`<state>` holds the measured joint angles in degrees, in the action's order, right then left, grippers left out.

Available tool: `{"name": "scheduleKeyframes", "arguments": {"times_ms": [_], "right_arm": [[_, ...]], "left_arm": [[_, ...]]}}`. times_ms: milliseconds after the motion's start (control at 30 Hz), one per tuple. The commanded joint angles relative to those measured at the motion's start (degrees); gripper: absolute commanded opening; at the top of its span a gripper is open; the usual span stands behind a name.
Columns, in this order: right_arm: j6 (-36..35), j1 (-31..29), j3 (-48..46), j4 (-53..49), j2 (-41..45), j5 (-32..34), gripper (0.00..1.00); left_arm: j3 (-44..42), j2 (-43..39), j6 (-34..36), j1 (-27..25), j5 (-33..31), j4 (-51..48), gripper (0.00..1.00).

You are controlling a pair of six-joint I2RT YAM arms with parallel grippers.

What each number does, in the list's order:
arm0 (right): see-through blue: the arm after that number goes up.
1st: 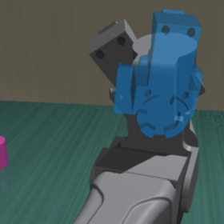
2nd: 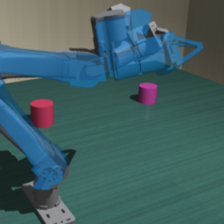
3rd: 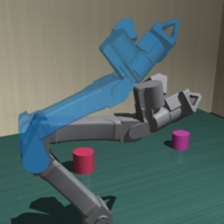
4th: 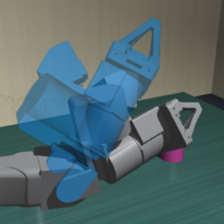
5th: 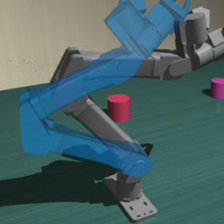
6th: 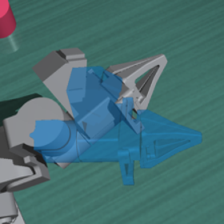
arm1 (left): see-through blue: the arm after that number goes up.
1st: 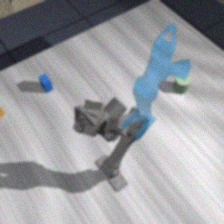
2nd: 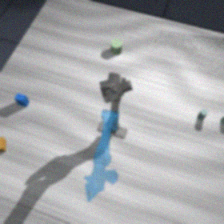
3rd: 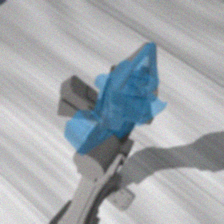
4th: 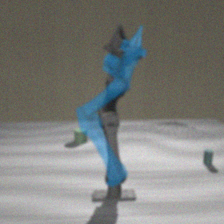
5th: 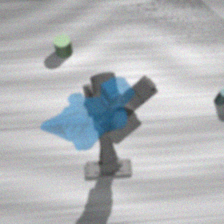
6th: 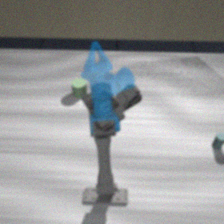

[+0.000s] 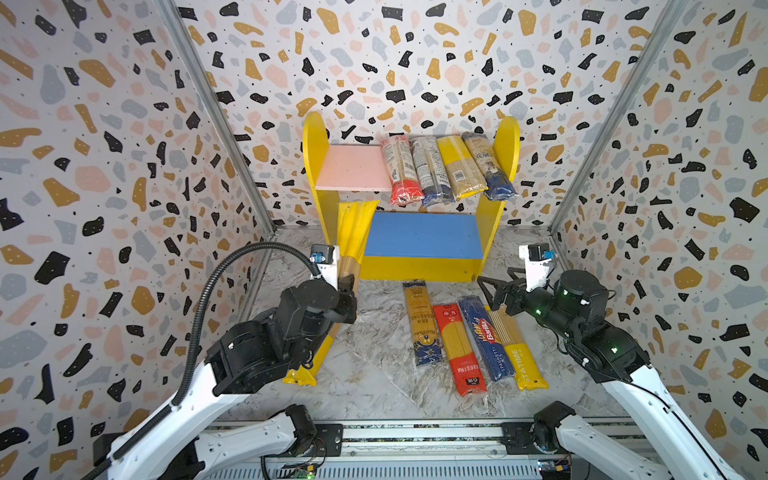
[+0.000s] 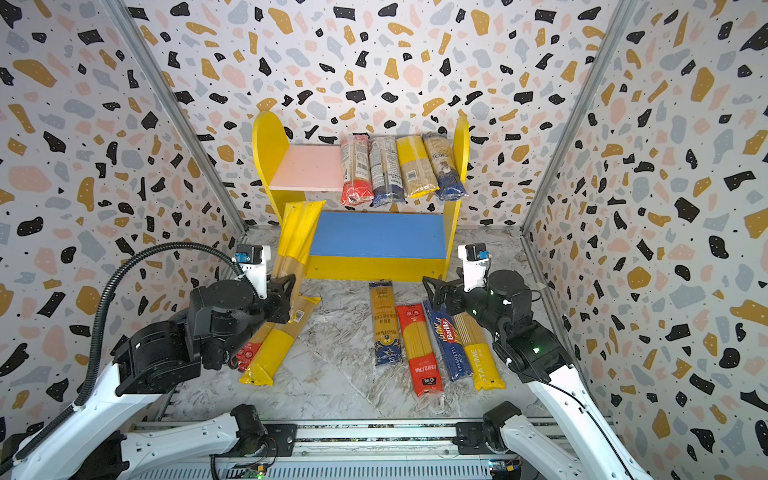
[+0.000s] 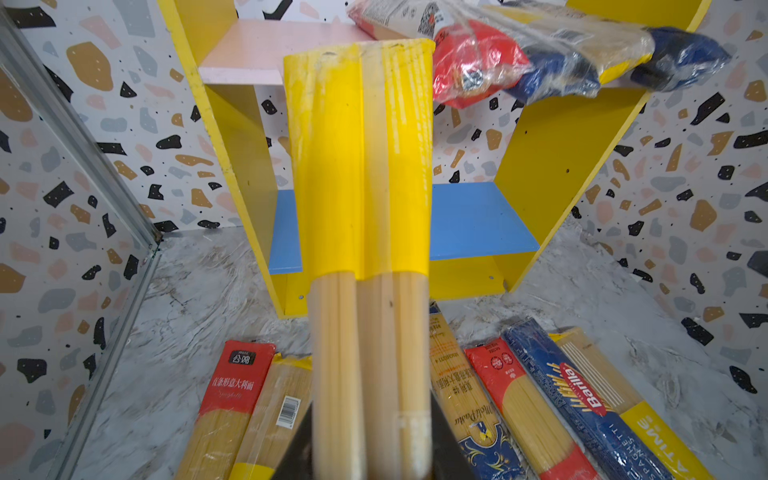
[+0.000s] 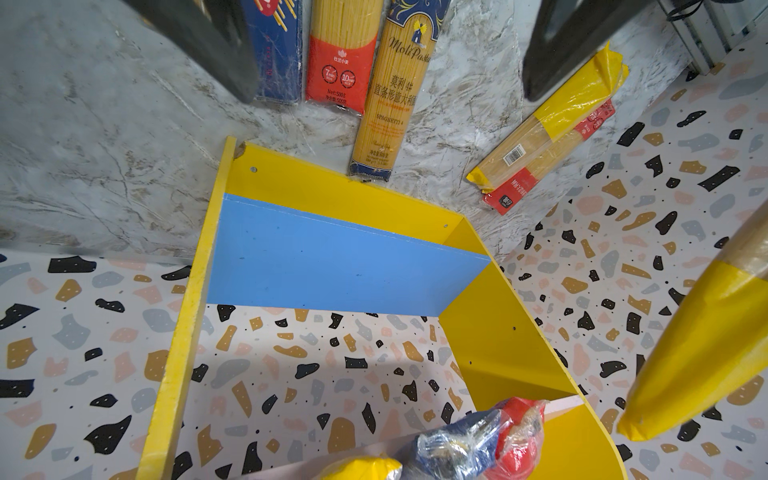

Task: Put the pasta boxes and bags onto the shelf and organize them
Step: 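Raise the yellow-topped bag upright and carry it above the pink shelf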

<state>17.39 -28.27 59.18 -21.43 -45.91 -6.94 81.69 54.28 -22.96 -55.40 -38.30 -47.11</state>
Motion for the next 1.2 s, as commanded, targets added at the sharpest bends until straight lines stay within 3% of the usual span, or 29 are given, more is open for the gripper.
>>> {"name": "scheduleKeyframes", "arguments": {"times_ms": [0,233,500,900,1167], "right_arm": [[-0.86,-0.3,3.04,1.21,0.11,-0.52,0.99],[-1.31,-0.32,4.57,1.61,-0.07,-0.88,0.99],[-2.18,-0.37,9.07,0.06,-1.14,-1.24,0.99],[-3.36,-0.51,18.73,-2.02,-7.18,-1.24,0.99],[-4.18,-0.63,24.67,-4.55,-11.59,0.98,0.99]], "left_arm": [[8.36,4.15,6.74,-0.21,-5.29,8.06,0.0],[24.65,19.18,17.33,0.06,-13.2,8.85,0.0],[41.29,30.24,24.4,4.26,-11.48,9.28,0.0],[59.94,44.42,29.48,20.15,0.95,8.98,0.0],[60.68,50.98,32.54,28.33,8.06,14.99,0.0]]}}
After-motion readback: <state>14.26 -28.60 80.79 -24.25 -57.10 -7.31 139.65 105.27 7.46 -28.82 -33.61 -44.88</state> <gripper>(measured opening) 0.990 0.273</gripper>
